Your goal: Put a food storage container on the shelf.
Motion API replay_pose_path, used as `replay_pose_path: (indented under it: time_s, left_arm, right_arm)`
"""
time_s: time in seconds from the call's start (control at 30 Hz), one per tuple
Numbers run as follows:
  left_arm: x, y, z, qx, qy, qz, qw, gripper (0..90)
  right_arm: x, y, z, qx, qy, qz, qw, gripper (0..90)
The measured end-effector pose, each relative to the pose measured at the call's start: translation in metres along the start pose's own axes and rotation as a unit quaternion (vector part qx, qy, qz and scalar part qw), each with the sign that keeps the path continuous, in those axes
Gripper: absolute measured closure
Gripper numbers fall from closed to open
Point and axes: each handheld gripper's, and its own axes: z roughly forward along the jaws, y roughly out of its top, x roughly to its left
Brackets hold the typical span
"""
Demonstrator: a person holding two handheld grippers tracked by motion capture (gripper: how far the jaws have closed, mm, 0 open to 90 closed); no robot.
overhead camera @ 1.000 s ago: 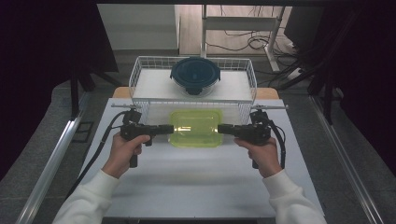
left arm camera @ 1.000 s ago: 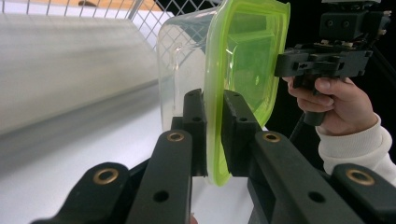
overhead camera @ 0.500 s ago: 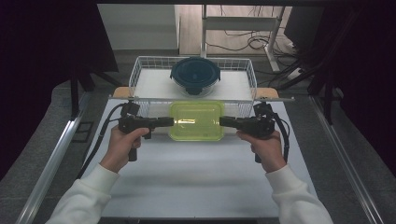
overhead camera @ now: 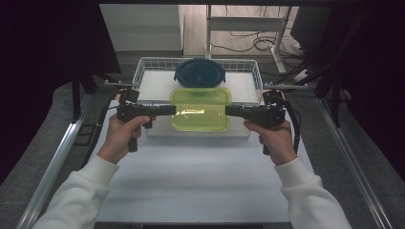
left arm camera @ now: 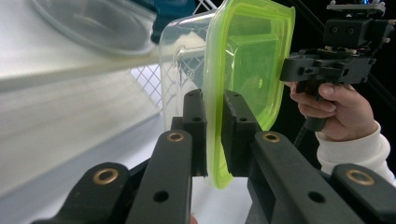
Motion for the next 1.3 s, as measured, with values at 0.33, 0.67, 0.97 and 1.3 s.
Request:
replay_pose_path:
  time_s: [0.33,0.67,0.97,1.3]
  left_arm:
    - [-0.003,0.038,-0.004,-0.007,-0.002,0.013,0.9999,81.4]
    - [0.0,0.078,-0.001,-0.008,-0.004,0.019,0.9998,81.5]
    - [0.01,0.105,-0.004,-0.015,-0.001,0.015,0.9998,81.4]
    - [0.035,0.122,0.007,0.003,0.01,-0.023,0.9997,81.3]
  right_arm:
    - [0.003,0.032,-0.003,-0.015,0.001,-0.004,0.9999,80.4]
    - [-0.003,0.073,-0.002,-0.017,-0.006,-0.009,0.9998,80.4]
    - [-0.013,0.104,0.008,-0.01,0.004,-0.003,0.9999,80.4]
    - [-0.038,0.12,0.027,0.001,0.006,0.044,0.999,80.5]
